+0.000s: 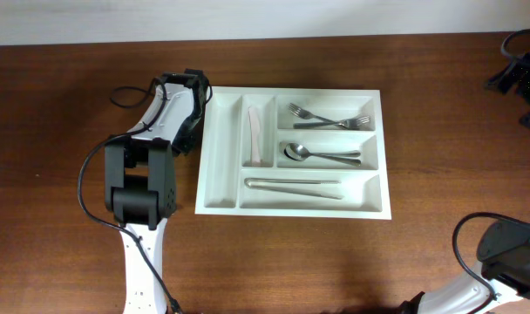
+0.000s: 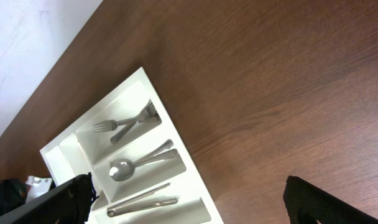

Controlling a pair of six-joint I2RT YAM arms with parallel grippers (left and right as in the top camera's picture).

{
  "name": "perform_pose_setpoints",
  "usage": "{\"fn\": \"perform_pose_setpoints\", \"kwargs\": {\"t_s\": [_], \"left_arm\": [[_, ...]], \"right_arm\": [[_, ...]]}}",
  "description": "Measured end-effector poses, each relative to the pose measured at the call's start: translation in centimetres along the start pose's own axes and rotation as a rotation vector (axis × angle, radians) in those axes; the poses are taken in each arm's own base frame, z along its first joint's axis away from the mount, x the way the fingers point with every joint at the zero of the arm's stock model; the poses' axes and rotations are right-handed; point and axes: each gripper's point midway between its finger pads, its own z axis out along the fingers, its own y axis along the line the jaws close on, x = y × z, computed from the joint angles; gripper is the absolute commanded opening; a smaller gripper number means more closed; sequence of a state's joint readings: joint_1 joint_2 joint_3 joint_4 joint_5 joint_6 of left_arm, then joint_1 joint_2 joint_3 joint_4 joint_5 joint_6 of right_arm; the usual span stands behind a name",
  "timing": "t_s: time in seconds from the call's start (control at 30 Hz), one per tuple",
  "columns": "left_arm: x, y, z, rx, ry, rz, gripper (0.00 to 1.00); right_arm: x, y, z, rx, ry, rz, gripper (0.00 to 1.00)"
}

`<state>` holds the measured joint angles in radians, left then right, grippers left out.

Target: Pack container

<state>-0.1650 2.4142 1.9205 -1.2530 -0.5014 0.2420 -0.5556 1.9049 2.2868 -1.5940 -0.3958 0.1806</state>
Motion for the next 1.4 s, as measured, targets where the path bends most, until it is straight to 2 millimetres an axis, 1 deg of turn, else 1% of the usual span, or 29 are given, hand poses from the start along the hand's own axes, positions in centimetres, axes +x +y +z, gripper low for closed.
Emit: {"fn": "perform_pose_setpoints", "kwargs": {"t_s": [0.23, 0.3, 0.4, 0.47, 0.53, 0.87, 0.97, 1.03, 1.1, 1.2, 1.23, 1.33, 1.4], "left_arm": [[-0.1, 0.0, 0.0, 0.003, -0.003, 0.008, 0.26], [-0.1, 0.0, 0.0, 0.003, -0.005, 0.017, 0.25], [-0.3, -0.1, -0.1, 0.009, -0.013, 0.027, 0.15], [-0.4, -0.2, -0.1, 0.017, -0.019, 0.031, 0.06], [-0.5, -0.2, -0.1, 0.013, -0.022, 0.026, 0.02], [-0.6, 0.1, -0.1, 0.005, -0.029, 0.003, 0.02], [-0.1, 0.4, -0.1, -0.014, -0.007, -0.019, 0.02], [0.6, 0.6, -0.2, -0.036, 0.024, -0.028, 0.02], [1.1, 1.2, -0.6, -0.06, 0.046, -0.049, 0.02], [1.1, 2.6, -2.1, -0.096, 0.039, -0.084, 0.02], [0.8, 3.4, -3.1, -0.117, 0.018, -0.109, 0.02], [0.4, 4.8, -5.7, -0.147, -0.043, -0.157, 0.02], [0.4, 5.5, -8.2, -0.16, -0.103, -0.186, 0.02]], "right_arm": [[0.0, 0.0, 0.0, 0.0, 0.0, -0.001, 0.98], [0.0, 0.0, 0.0, 0.0, 0.0, 0.0, 0.99], [0.0, 0.0, 0.0, 0.0, 0.0, 0.0, 0.99], [0.0, 0.0, 0.0, 0.0, 0.0, -0.001, 0.99], [0.0, 0.0, 0.0, 0.0, 0.0, 0.0, 0.99], [0.0, 0.0, 0.0, 0.0, 0.0, -0.001, 0.99], [0.0, 0.0, 0.0, 0.0, 0.0, 0.0, 0.99], [0.0, 0.0, 0.0, 0.0, 0.0, 0.0, 0.99], [0.0, 0.0, 0.0, 0.0, 0.0, -0.001, 0.99], [0.0, 0.0, 0.0, 0.0, 0.0, -0.001, 0.99], [0.0, 0.0, 0.0, 0.0, 0.0, 0.0, 0.99], [0.0, 0.0, 0.0, 0.0, 0.0, 0.0, 0.99], [0.0, 0.0, 0.0, 0.0, 0.0, 0.0, 0.99]]}}
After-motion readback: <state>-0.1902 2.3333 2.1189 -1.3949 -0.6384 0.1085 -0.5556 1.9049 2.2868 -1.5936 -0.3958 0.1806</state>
